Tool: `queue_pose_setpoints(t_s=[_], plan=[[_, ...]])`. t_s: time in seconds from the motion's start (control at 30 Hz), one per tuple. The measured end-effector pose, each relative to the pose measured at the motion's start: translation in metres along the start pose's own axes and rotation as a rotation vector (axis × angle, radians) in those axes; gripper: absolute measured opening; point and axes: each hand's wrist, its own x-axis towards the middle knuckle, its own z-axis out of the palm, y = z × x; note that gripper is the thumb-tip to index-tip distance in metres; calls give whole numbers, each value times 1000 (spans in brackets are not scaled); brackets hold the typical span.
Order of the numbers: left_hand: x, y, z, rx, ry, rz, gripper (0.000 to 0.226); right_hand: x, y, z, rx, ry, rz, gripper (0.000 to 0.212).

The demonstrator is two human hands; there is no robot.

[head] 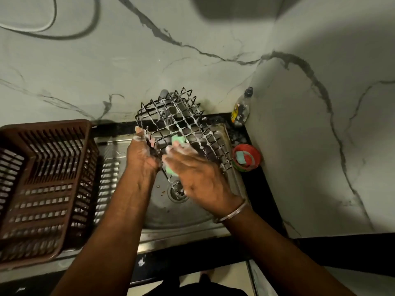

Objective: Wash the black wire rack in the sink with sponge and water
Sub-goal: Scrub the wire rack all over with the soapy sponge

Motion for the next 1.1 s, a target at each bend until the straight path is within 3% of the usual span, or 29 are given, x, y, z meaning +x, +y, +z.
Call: queue_pose_setpoints(t_s=[0.07, 0.17, 0.3, 0.43, 0.53, 0.6, 0.7, 0.8, 0.97, 1.1], plan=[[0, -1, 0, -11, -6, 23, 45, -2, 20, -6, -28, 44, 13, 46], [-3, -1, 1, -13, 19, 28, 37, -4, 26, -13, -12, 147, 250, 49], [4, 2, 1, -55, 28, -12, 36, -16, 7, 4, 24, 53, -91, 42], [-3, 2, 2, -75, 31, 10, 28, -22, 30, -9, 11, 234, 150, 50], [-3, 5, 2, -70, 20, 5, 38, -35, 5, -4, 40, 145, -57, 45], [-1, 6, 3, -97, 25, 9, 36, -43, 9, -6, 41, 155, -102, 39], [-3, 8, 2, -90, 33, 25, 24, -50, 19, -6, 15, 265, -9, 37], [0, 7, 4, -28, 28, 63, 32, -33, 3, -1, -22, 221, -22, 40], [-3, -4, 15, -106, -61, 10, 39, 40, -7, -4, -38, 199, 181, 35], [-9, -17, 20, -121, -100, 38, 38, 100, 3, -5, -1, 370, 297, 31]])
